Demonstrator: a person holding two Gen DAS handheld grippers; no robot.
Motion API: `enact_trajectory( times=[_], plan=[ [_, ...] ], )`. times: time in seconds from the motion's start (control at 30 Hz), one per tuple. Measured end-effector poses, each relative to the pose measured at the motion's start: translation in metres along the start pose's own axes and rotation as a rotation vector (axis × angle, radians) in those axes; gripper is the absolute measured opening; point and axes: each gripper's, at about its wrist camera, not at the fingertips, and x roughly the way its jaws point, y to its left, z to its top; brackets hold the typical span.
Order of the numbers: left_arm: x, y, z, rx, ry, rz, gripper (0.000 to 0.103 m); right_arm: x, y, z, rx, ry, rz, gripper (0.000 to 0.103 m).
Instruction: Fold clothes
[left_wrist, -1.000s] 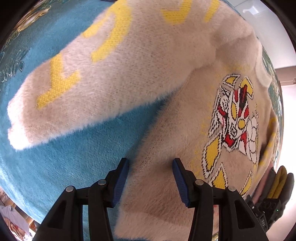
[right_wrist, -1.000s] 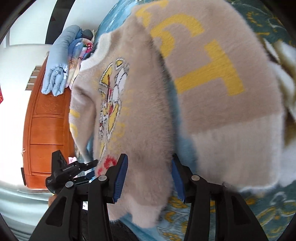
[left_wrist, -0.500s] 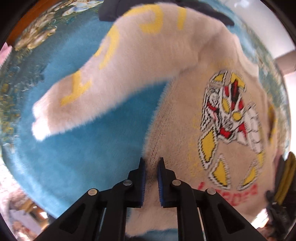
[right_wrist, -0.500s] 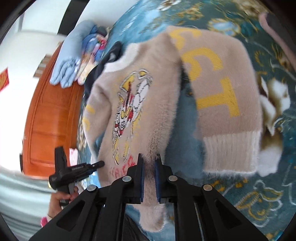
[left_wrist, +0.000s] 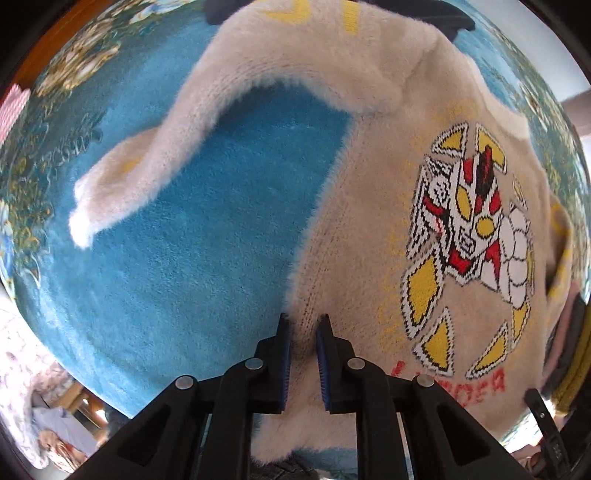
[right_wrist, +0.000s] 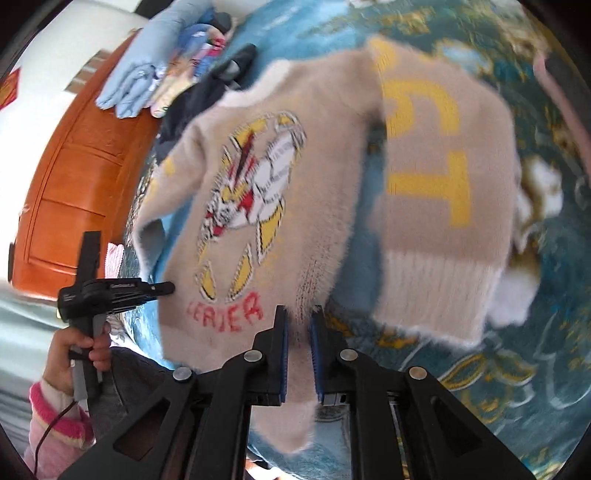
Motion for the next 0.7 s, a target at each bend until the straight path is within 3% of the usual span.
enact_trajectory(
  times=[0.07,0.13,0.17,0.23,0.3,0.47,0.7],
  plan=[
    [-0.005,0.006,0.001,-0.026,-0.023,-0.007,0.021,-0.016,-0.001,0.001,-0.055,-0.039,-0.045,0.015],
    [-0.012,0.013,0.002,-0.049,-0.058,-0.011,0.027,-0.03,0.0,0.002,-0.124,-0.07,-0.115,0.026],
    [-0.016,0.016,0.003,-0.061,-0.079,-0.017,0.028,-0.031,0.001,0.002,-0.161,-0.071,-0.168,0.037],
    [-0.028,0.024,0.003,-0.093,-0.145,-0.06,0.04,-0.029,0.002,-0.002,-0.225,-0.058,-0.258,0.045],
    [-0.038,0.019,-0.001,-0.121,-0.231,-0.123,0.046,-0.023,0.001,-0.008,-0.276,-0.029,-0.322,0.05],
    [-0.063,0.005,-0.001,-0.165,-0.4,-0.197,0.056,0.001,-0.003,-0.025,-0.406,0.022,-0.435,0.051],
    [-0.061,-0.013,-0.007,-0.2,-0.42,-0.231,0.058,0.032,-0.006,-0.032,-0.516,0.067,-0.496,0.052]
  ],
)
